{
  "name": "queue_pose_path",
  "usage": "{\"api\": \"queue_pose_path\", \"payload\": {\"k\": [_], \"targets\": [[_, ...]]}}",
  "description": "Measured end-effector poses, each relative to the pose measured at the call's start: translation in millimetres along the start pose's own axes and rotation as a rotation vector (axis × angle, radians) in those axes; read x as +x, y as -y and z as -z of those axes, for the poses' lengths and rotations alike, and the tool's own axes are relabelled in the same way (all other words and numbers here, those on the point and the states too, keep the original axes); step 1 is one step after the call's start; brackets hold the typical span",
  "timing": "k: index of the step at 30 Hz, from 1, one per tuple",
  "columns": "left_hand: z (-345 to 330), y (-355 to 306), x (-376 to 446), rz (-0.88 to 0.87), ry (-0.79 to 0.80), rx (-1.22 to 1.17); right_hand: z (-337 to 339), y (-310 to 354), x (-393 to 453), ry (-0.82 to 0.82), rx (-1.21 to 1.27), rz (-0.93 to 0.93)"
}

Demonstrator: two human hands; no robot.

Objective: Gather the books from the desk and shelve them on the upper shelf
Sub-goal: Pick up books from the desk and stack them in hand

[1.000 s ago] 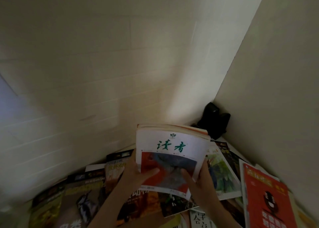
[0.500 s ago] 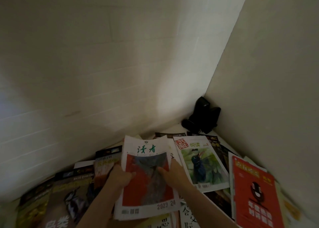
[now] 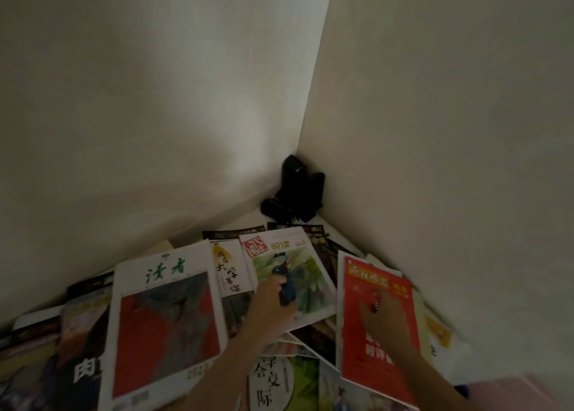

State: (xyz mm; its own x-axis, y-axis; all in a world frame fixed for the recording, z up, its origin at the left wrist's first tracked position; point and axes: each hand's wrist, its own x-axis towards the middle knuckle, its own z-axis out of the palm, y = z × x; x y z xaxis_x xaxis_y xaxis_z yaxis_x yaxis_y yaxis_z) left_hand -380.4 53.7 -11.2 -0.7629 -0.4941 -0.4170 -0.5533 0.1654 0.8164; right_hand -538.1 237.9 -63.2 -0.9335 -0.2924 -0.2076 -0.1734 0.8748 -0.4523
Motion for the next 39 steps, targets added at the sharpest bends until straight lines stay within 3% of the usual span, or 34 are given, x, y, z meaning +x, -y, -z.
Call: {"api": "queue_pose_path", "payload": {"k": [4, 7, 10, 14, 19, 22, 27, 29, 31, 33, 35, 39], "targets": [[-67.4, -25.6, 11.8, 0.044, 0.193, -0.014, 4.4, -87.9, 24.2, 0.077, -0.049, -0.125], [-106.1, -25.9, 23.2, -0.009, 0.151, 0.023, 28.7, -80.7, -3.5, 0.131, 0.052, -0.202], [-133.5, -14.2, 45.2, -0.045, 0.061, 0.134, 36.6, -71.1, -23.1, 0.224, 0.113, -0.15], [-140.3, -31.4, 44.1, 0.008, 0.028, 0.132, 31.7, -77.8, -31.4, 0.15, 0.221, -0.181], [-149.3, -37.1, 42.1, -0.011, 0.058, 0.164, 30.5, -86.5, -23.4, 0.064, 0.489, -0.391], [-133.4, -41.2, 36.1, -0.059, -0.033, 0.092, 41.6, -63.7, -14.1, 0.023, 0.5, -0.291], [-55.8, -28.9, 46.2, -0.042, -0.24, -0.094, 60.0, 22.4, 13.1, -0.017, 0.37, 0.077], [-28.5, -22.4, 49.5, -0.019, -0.354, -0.036, 50.7, 58.1, 27.7, 0.045, 0.307, 0.2], [-13.6, -10.2, 54.0, 0.132, -0.424, 0.129, 25.6, 80.1, 42.2, 0.113, 0.226, 0.295], [-10.9, 4.2, 58.9, 0.269, -0.332, 0.296, -6.7, 82.8, 54.5, 0.203, 0.162, 0.286], [-16.7, 16.4, 62.2, 0.29, -0.223, 0.321, -29.3, 77.8, 58.8, 0.255, 0.075, 0.26], [-17.2, 15.0, 65.8, 0.329, -0.25, 0.014, -27.5, 78.3, 52.1, 0.272, 0.004, 0.244]]}}
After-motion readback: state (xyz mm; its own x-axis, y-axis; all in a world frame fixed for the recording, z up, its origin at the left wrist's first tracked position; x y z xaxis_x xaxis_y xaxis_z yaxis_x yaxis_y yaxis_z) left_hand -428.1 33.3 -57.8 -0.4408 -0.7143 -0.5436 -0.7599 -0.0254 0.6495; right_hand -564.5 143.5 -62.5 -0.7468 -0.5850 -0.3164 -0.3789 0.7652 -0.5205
